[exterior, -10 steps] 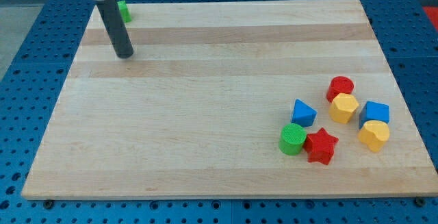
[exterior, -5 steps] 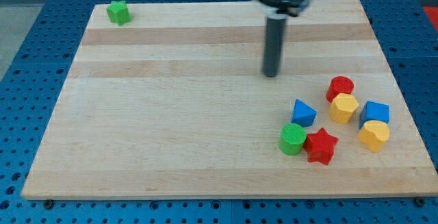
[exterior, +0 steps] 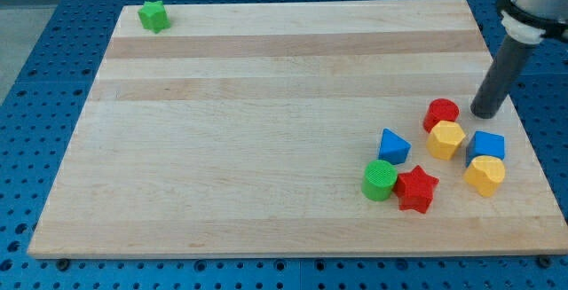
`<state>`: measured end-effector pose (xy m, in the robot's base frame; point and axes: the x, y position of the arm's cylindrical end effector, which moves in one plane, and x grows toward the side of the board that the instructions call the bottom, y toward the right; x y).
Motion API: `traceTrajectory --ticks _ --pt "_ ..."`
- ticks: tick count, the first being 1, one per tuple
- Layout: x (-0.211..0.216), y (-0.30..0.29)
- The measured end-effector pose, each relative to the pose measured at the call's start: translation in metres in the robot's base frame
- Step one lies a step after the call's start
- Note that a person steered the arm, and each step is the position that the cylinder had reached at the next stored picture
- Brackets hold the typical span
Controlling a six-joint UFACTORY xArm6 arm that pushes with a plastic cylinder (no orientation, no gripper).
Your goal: Move the red circle diagonal to the green circle
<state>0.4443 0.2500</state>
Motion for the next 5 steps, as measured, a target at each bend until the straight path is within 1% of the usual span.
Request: traceTrajectory --ticks 2,5 --pt "0.003 -0.007" --pt "0.007 -0.044"
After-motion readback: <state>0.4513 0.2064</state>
